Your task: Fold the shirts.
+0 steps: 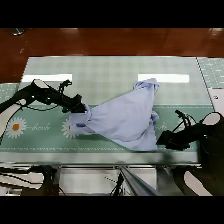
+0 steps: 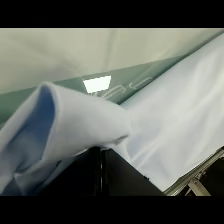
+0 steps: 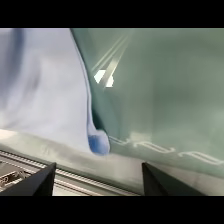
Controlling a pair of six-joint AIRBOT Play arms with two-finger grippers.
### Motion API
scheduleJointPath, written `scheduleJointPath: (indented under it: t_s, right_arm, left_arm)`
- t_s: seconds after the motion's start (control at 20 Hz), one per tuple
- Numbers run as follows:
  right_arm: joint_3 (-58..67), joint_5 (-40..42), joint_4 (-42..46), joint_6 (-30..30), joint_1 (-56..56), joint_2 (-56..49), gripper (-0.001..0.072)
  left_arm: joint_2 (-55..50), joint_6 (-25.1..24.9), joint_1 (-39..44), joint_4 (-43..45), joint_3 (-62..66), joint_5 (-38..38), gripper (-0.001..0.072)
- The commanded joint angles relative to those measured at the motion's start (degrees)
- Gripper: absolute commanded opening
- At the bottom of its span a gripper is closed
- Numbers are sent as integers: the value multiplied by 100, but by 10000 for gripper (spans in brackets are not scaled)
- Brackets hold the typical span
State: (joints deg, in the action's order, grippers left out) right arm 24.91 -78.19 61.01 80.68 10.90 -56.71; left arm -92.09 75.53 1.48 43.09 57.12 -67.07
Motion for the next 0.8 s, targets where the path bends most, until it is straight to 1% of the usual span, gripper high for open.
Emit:
scheduleJointPath:
  t_s: [0.0, 0.1, 0.25, 0.35, 0.45, 0.5, 0.55, 0.6, 0.65, 0.75]
  right_arm:
    - [-39, 153, -485, -280, -7, -487, 616]
    - [-39, 262, -844, -577, -7, -728, 616]
    - [-37, 450, -981, -645, -55, -986, 616]
    - [-33, 697, -988, -643, -483, -1152, 616]
    - [24, 1119, -1010, -584, -1075, -1200, 615]
    - [96, 1272, -1047, -470, -1311, -1200, 575]
    - [208, 1366, -1091, -442, -1539, -1200, 434]
    - [323, 1390, -1128, -479, -1720, -1200, 187]
    - [496, 1355, -1119, -542, -1878, -1200, 26]
    - [1032, 957, -1069, -551, -1993, -1198, 25]
  left_arm:
    - [-2, 0, 11, 0, 7, 103, 19]
    - [-2, 0, 11, 0, 7, 103, 19]
    - [-2, 0, 9, 0, 7, 131, 19]
    - [-2, 0, 28, 0, 7, 173, 20]
    - [0, 2, 72, -2, 7, 192, 19]
    - [0, 2, 101, -2, 7, 197, 19]
    - [0, 2, 125, -7, 7, 205, 19]
    - [0, 0, 142, -22, 7, 203, 19]
    - [20, 0, 153, -66, 7, 186, 19]
    - [240, -50, 120, -76, 24, 201, 19]
